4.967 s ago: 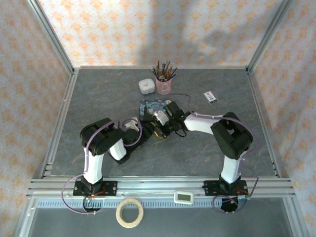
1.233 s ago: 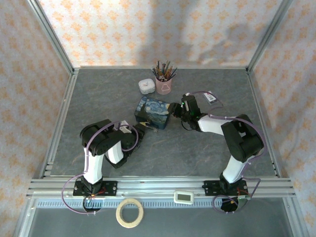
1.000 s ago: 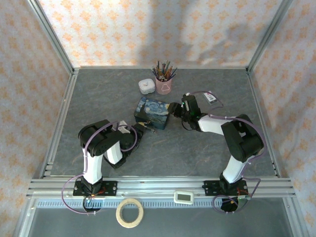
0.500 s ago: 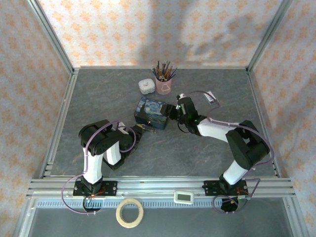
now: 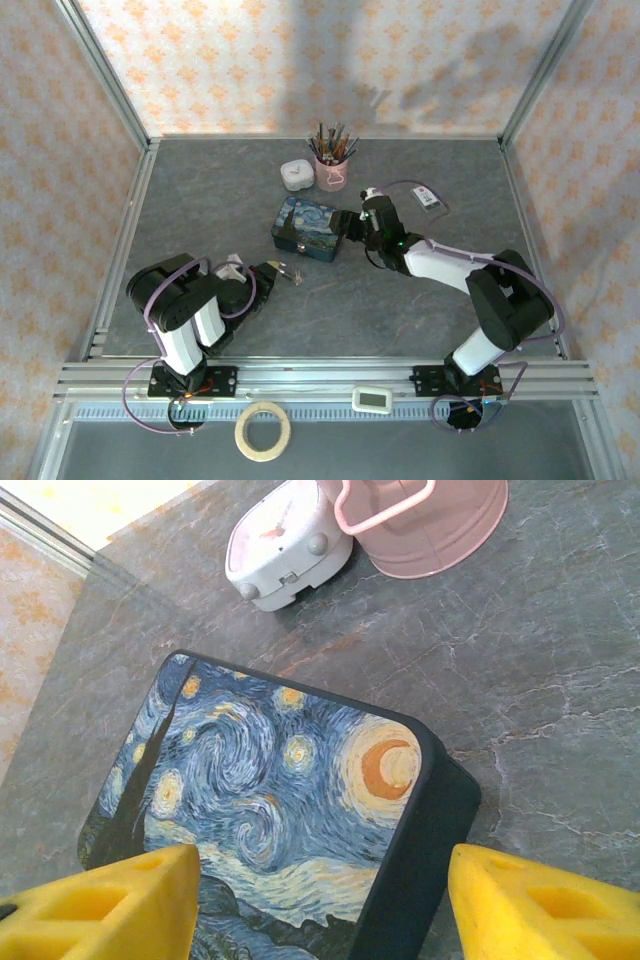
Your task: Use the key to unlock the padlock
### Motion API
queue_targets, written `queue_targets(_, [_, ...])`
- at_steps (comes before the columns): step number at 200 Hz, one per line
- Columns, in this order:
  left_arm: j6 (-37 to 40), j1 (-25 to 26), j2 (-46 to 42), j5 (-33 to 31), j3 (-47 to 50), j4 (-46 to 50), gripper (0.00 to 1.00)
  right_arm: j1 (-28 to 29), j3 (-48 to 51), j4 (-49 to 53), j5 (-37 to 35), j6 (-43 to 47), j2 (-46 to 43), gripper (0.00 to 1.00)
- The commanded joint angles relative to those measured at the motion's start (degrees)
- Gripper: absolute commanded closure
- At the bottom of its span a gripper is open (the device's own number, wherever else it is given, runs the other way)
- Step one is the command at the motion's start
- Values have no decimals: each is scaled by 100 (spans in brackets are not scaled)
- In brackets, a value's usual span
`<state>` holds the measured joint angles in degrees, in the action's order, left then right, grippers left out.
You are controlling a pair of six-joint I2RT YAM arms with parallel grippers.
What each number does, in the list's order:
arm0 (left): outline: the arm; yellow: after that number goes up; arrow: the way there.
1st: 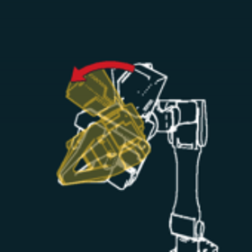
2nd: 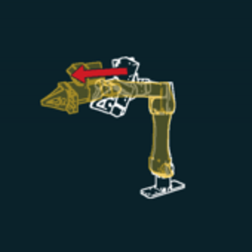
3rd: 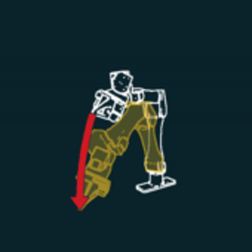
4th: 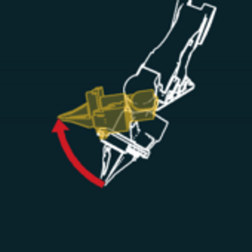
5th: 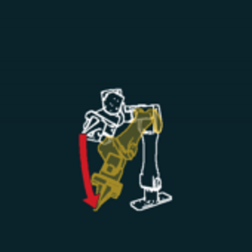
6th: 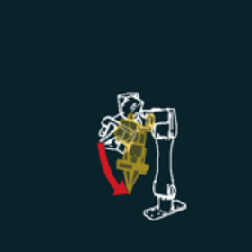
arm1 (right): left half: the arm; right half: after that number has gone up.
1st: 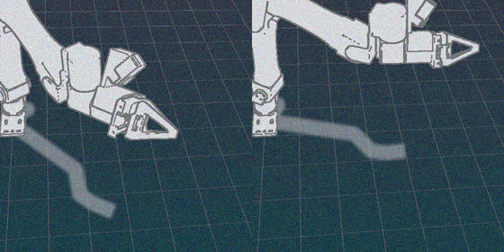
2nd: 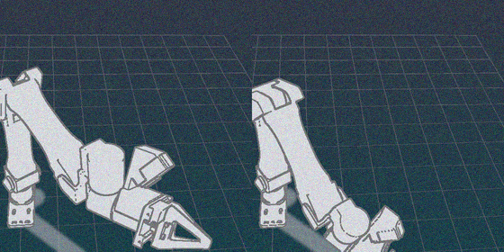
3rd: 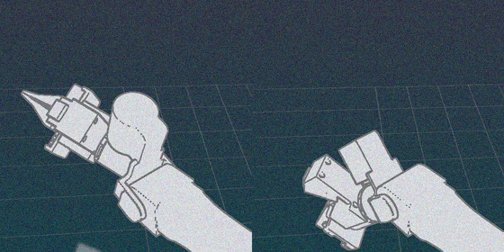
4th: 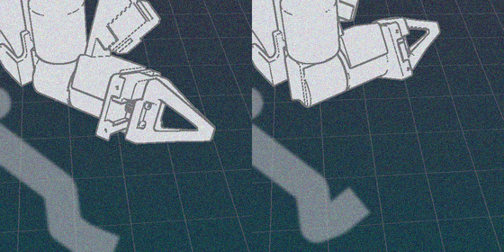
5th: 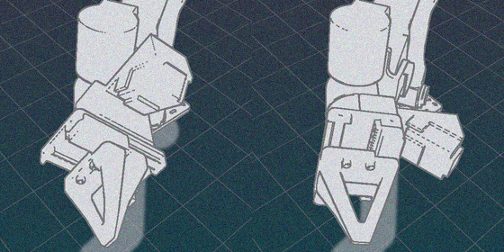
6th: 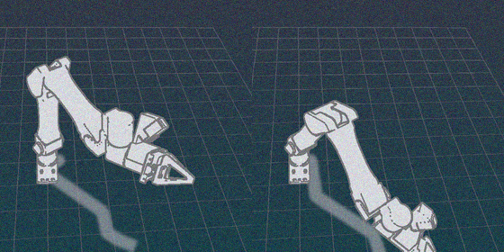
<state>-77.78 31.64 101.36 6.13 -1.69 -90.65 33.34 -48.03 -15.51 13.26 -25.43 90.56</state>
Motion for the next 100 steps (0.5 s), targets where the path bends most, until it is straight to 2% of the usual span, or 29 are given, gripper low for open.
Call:
queue_targets(1, [221,-92,-95,959,27,-72,100,-3,-29,122,-221,189,-172,34])
queue_targets(22, [338,-96,-134,1395,9,465,100,-7,-40,226,-309,230,-201,34])
queue_targets(52, [719,-89,-428,1589,-65,1646,100,-8,-40,320,-397,275,-249,34])
queue_targets(81, [1441,-88,-1010,1440,-580,3450,100,-12,-66,347,-432,305,-265,34])
queue_targets(100, [1914,-79,-1422,1116,-934,4519,100,-12,-75,348,-442,302,-259,34])
